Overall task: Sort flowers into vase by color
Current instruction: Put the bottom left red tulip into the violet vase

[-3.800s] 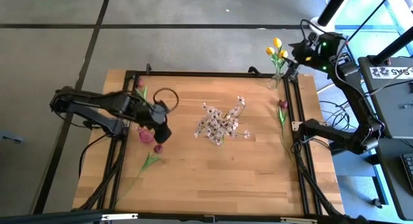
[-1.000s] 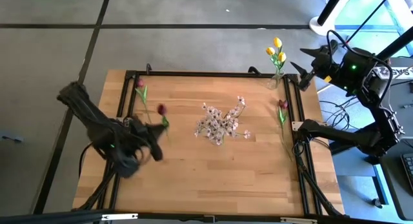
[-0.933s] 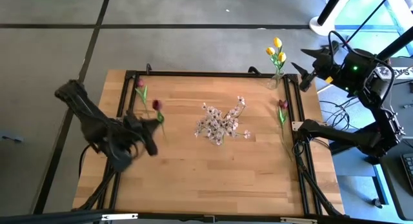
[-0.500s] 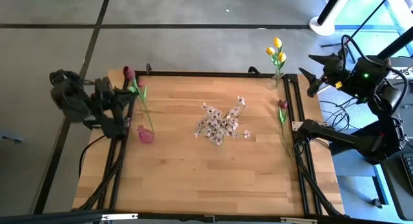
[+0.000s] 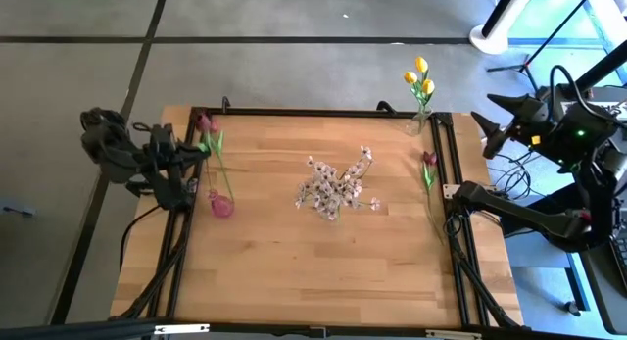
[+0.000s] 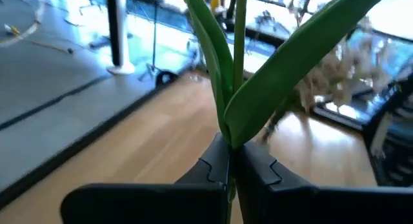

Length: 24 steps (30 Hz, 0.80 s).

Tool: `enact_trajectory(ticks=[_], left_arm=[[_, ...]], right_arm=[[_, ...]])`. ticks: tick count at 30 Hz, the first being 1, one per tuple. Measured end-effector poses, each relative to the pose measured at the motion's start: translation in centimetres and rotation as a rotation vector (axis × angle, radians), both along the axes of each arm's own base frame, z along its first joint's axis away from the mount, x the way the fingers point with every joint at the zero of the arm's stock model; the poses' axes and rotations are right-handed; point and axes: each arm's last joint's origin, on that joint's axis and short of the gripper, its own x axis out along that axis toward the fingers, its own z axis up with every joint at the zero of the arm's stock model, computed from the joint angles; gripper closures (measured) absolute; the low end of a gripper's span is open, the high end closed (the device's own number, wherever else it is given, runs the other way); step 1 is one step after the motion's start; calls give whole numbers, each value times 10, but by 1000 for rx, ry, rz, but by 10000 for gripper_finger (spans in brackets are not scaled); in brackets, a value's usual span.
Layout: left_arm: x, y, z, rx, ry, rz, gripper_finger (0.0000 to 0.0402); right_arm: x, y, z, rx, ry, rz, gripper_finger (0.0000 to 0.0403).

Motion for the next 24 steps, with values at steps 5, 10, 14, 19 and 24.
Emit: enact_trajectory(ticks=[5,10,14,19,24], left_arm=[[4,-3,-21,17,33,11,396],[8,-8,-32,20,55,2,396],[10,-11,-35,-55,78,-58,391],[9,-12,-36,-82,104,-95,378],[8,-12,-39,-103,133,-101,370]], right_arm=[[-5,3,0,-3,-21,-34,142],[-4,2,0,0,-21,-35,142],[-4,2,0,5,-25,-27,142],[-4,2,0,8,-29,-29,142],[-4,2,0,8,-29,-29,142]])
